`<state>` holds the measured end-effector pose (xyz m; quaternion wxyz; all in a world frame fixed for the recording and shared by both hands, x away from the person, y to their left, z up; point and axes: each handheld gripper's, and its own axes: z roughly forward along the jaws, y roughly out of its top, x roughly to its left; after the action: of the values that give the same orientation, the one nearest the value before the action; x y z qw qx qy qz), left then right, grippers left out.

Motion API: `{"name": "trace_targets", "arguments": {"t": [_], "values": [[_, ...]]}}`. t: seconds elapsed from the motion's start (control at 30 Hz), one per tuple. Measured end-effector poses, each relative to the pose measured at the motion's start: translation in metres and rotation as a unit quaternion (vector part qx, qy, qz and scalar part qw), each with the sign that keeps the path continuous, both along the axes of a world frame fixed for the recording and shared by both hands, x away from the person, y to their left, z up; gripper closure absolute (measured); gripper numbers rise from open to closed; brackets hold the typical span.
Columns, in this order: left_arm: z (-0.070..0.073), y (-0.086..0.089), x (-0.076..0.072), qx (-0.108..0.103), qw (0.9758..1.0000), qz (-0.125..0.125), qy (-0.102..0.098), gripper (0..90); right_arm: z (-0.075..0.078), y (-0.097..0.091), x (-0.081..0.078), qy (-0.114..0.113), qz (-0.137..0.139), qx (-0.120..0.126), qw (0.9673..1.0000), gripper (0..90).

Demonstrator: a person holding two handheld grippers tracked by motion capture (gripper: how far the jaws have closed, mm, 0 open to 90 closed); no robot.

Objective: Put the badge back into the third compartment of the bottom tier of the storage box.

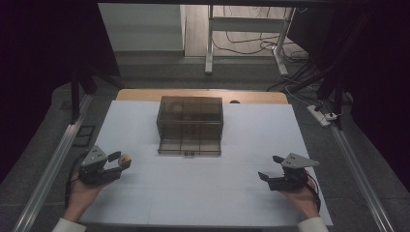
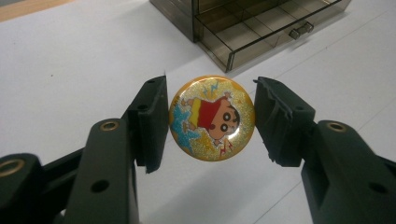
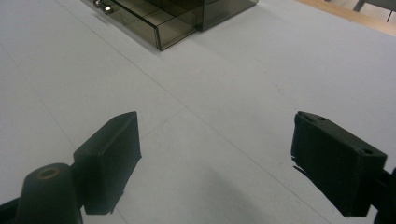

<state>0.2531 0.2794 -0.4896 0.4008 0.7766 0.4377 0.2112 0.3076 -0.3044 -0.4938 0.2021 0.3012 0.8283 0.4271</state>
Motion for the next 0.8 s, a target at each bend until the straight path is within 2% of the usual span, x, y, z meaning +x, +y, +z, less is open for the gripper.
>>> {"name": "trace_targets", "arguments": {"t": [0.33, 0.67, 0.8], "values": [[0.004, -0.008, 0.007, -0.002, 1.0, -0.002, 0.001, 46.3, -0.001, 0.001, 0.001, 0.001, 0.002, -0.004, 1.0, 15.7], [0.01, -0.023, 0.016, -0.003, 0.9998, -0.017, -0.003, 46.3, -0.001, 0.001, 0.0, 0.001, 0.003, -0.006, 1.0, 15.7], [0.011, -0.028, 0.02, -0.007, 0.9996, -0.027, 0.002, 46.3, -0.001, 0.001, 0.0, 0.001, 0.003, -0.006, 1.0, 15.7]]}}
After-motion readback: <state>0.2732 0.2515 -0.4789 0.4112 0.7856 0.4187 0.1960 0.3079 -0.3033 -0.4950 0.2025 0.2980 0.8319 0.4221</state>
